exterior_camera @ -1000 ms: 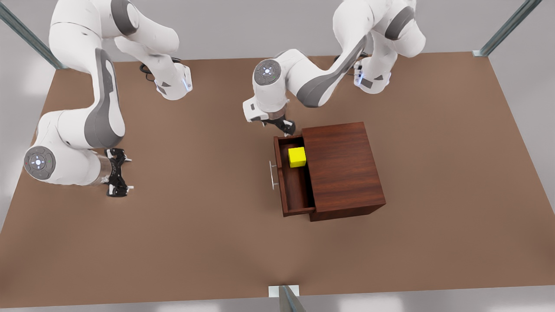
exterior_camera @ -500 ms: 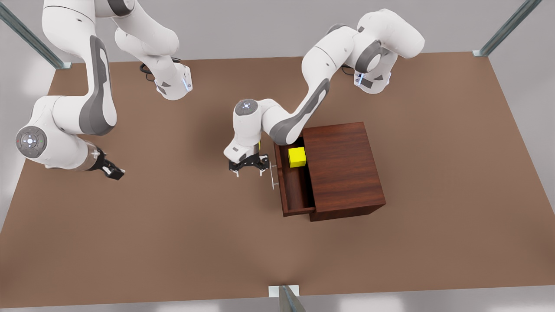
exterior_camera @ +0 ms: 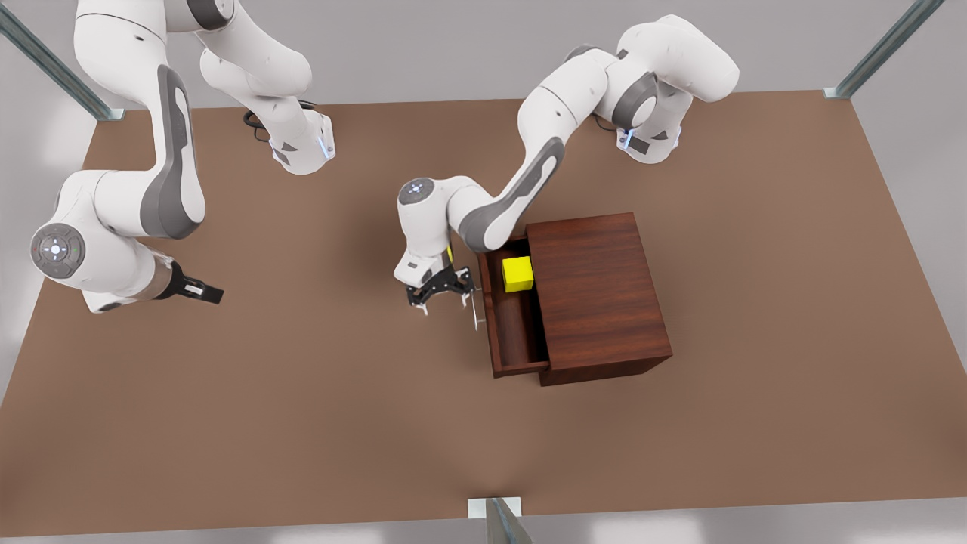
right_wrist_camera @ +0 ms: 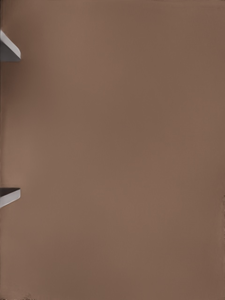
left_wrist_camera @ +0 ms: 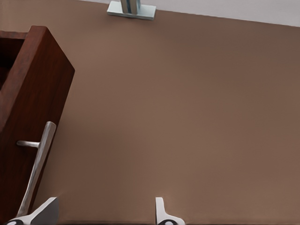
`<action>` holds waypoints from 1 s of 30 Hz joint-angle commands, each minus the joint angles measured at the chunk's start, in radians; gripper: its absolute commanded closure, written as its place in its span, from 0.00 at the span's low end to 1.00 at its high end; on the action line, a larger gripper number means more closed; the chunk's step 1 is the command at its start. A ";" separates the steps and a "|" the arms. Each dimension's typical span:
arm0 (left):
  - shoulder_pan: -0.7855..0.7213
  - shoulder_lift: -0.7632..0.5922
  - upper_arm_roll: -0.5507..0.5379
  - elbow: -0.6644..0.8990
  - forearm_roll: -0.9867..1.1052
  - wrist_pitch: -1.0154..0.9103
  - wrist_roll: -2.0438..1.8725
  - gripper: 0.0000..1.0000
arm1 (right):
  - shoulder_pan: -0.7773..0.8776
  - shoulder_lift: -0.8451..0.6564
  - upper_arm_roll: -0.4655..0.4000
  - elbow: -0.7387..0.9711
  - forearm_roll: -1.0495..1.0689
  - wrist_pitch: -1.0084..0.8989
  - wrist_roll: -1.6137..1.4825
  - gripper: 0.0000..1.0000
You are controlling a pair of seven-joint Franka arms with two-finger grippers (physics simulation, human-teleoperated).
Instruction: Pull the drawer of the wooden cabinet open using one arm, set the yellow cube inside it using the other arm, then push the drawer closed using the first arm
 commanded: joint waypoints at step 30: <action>0.062 -0.062 0.012 -0.081 0.004 -0.101 0.017 0.00 | 0.000 -0.001 0.000 0.002 -0.002 -0.001 -0.274 0.00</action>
